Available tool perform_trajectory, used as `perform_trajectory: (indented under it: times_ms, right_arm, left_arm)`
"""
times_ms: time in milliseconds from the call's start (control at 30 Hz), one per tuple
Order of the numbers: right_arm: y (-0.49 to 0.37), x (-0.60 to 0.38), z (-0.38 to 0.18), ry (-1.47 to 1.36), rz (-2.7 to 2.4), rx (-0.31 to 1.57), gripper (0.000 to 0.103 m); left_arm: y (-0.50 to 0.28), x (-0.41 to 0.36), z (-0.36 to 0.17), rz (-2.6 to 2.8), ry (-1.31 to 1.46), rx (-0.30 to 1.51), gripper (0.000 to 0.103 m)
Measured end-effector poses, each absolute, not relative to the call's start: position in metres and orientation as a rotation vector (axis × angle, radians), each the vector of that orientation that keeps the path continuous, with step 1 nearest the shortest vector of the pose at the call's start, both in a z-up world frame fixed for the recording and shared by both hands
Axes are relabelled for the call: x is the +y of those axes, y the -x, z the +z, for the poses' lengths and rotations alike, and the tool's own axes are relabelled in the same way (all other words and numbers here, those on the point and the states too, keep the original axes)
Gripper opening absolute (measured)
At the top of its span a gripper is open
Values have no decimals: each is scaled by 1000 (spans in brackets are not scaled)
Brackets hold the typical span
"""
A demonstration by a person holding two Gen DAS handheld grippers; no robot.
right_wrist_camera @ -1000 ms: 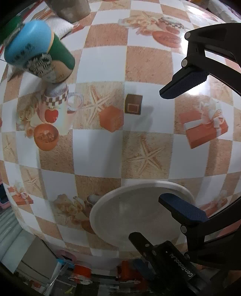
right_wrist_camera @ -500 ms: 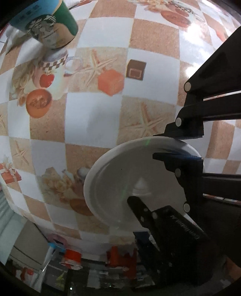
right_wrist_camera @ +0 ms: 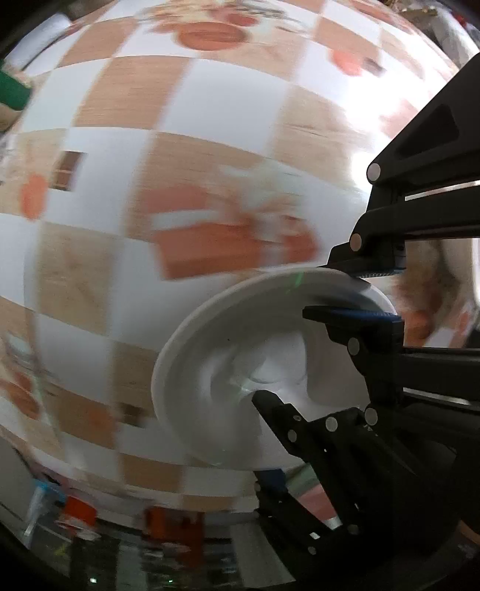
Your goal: Organize plates and bowls
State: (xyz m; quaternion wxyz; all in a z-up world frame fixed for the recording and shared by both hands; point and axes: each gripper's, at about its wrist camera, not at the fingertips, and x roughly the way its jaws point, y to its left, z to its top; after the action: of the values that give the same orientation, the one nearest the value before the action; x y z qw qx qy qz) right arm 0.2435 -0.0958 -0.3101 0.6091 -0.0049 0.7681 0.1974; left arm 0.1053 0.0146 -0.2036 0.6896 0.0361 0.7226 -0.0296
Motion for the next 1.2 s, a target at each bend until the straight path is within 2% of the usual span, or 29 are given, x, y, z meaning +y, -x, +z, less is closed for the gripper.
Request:
perform_trajectory:
  times_ms: [333,700,1067,1200]
  right_arm:
    - [-152,-98,-311,85,468,1801,17]
    - [-71,-72,-296,127,517,1790,17]
    - [-43,-81,-263,89,480,1747,17]
    - [-51,-98,-254,56,447,1732,17]
  left_arm:
    - [-28,6,-210,-91,-109,1673,42]
    - [-10,19,-207,-103,-56,1713,44]
    - [19,-8,-169,-208,-98,1656,44]
    - [20,-11,-139,-276,-143,1620,44]
